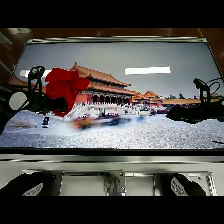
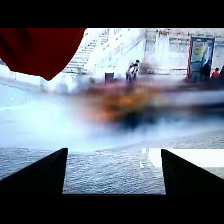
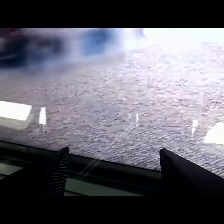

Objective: Fold the shirts.

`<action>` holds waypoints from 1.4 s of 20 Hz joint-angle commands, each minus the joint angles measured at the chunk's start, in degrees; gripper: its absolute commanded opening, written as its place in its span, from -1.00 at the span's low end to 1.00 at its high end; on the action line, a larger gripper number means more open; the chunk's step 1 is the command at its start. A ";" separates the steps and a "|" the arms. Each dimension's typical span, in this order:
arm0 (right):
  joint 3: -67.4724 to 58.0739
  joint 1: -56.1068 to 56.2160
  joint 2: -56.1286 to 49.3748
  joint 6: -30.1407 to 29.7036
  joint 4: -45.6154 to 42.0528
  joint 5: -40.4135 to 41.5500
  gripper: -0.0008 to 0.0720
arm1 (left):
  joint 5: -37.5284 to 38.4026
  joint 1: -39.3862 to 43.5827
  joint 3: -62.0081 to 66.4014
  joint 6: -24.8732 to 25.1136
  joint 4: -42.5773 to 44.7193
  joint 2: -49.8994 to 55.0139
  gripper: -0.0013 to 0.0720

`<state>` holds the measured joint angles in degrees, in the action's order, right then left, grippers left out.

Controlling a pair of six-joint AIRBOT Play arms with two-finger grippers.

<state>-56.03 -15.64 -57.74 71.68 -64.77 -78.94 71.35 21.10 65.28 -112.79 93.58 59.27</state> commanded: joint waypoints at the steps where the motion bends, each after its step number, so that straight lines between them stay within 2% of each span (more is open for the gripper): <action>1: 0.02 0.04 0.04 0.02 0.00 1.62 0.93 | 0.00 0.00 -0.02 0.00 0.02 -0.04 0.96; 10: 0.02 0.04 0.04 0.02 0.02 1.70 0.93 | 0.00 0.00 -0.02 0.00 0.02 -0.04 0.96; 16: 0.04 0.04 0.04 0.07 0.17 5.73 0.92 | -0.37 0.00 -0.04 0.02 0.02 -0.04 0.96; 22: 0.04 0.04 0.04 0.13 0.24 5.31 0.92 | -15.21 0.00 -0.24 0.00 0.00 -0.02 0.96; 26: 0.04 0.04 0.04 0.22 0.26 5.49 0.93 | -20.00 -0.17 -0.22 0.02 0.33 0.33 0.95; 28: 0.04 0.04 0.04 0.22 0.46 5.57 0.92 | -19.71 -1.81 -0.22 0.04 1.99 2.10 0.76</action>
<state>-56.01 -15.66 -57.74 71.77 -64.49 -73.49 54.24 20.58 65.04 -112.79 93.78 60.03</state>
